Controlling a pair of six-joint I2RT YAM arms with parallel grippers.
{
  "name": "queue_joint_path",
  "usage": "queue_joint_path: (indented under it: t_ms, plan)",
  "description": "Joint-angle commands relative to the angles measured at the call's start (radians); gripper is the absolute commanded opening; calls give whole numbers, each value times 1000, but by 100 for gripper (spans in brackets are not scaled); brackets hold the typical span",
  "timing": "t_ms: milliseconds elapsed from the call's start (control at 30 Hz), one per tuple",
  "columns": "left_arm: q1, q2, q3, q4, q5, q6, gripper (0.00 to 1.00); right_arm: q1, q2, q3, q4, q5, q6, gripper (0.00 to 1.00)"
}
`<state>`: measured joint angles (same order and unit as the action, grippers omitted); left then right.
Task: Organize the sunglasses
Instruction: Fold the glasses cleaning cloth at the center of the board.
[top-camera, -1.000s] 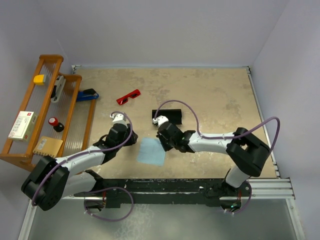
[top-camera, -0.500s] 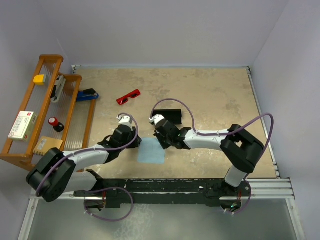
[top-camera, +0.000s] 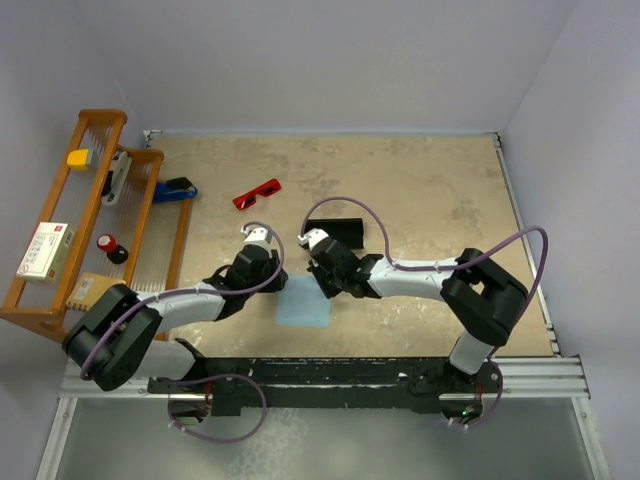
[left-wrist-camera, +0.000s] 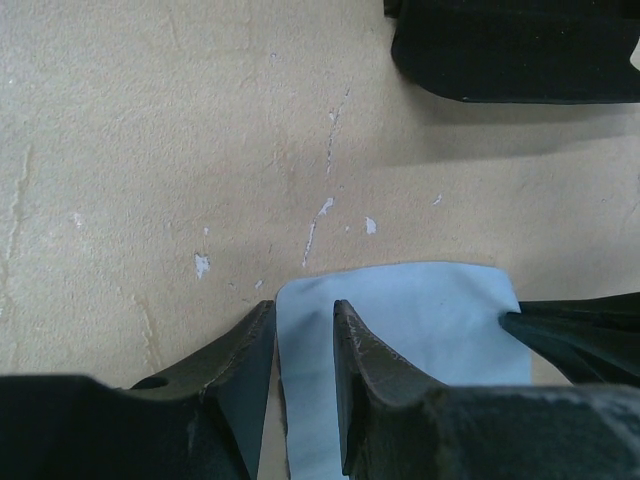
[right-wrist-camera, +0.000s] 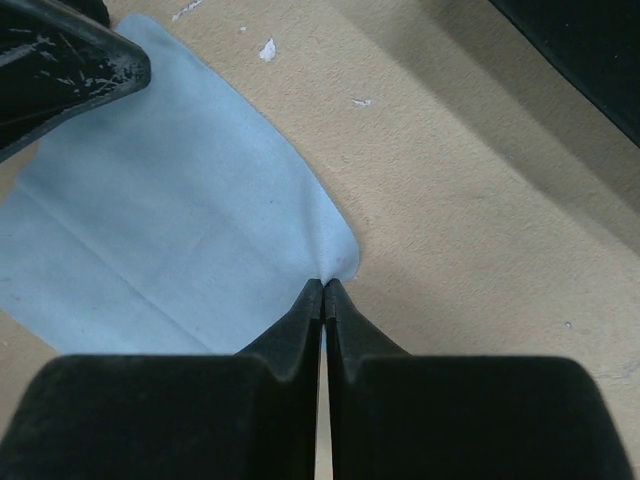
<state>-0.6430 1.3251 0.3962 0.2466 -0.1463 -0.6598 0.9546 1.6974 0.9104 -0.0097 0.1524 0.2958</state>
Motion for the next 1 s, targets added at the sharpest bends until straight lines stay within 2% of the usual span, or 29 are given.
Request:
queue_joint_path:
  t_ms: [0,167,267,367,567,967]
  plan:
    - [-9,25,33,23,-10,25,28,-4,2,33,5,-14,-6,4]
    - [-17,33,36,19,-4,27,27,-4,4,37,2,-13,-9,4]
    - [-23,31,37,8,3,31,14,-4,5,42,1,-11,-9,4]
    - [-26,31,37,1,-1,31,13,-4,8,44,1,-13,-9,4]
    - [-27,24,38,-5,-13,31,0,-4,9,37,3,-4,-7,4]
    - [-32,-44,50,-24,-36,31,0,-5,-19,27,-1,22,-13,5]
